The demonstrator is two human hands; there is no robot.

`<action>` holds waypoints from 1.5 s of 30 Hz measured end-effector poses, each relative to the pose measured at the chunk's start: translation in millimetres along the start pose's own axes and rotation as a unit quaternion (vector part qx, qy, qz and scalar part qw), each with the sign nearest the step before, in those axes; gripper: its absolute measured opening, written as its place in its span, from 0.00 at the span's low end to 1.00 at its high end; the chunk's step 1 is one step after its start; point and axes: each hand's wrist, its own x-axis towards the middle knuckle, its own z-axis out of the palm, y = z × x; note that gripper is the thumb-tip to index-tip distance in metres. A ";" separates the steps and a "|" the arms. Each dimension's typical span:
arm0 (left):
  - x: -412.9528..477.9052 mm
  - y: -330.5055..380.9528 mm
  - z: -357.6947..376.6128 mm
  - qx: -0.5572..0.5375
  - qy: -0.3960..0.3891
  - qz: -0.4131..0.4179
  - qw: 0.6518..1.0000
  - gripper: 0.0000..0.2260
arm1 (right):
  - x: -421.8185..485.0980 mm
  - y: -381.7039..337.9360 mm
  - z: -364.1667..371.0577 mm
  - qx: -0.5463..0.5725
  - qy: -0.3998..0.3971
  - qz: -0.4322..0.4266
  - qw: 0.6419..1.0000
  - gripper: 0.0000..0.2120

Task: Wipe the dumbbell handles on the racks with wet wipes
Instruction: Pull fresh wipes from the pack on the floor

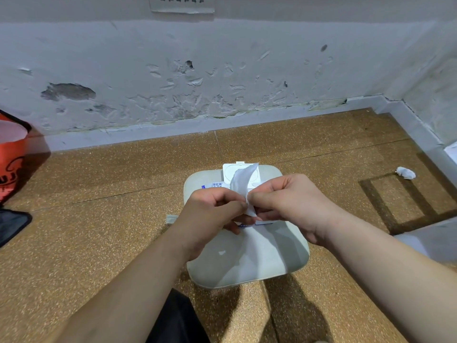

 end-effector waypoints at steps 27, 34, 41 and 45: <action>21.2 -6.7 -12.2 -0.101 0.024 -0.045 0.994 0.25 | 5.1 -8.3 1.3 0.048 0.014 -0.016 0.999 0.08; 19.1 -12.9 -15.1 -0.022 0.063 0.005 0.998 0.06 | 11.1 -0.8 -4.0 0.100 0.030 0.008 0.994 0.04; 20.5 -3.0 -27.2 -0.226 0.089 -0.068 0.968 0.10 | 14.1 -1.6 -17.0 0.244 0.146 0.073 0.956 0.08; 19.7 6.5 -35.6 -0.301 0.111 -0.101 0.942 0.12 | 14.5 -2.6 -18.2 0.295 0.186 0.072 0.935 0.09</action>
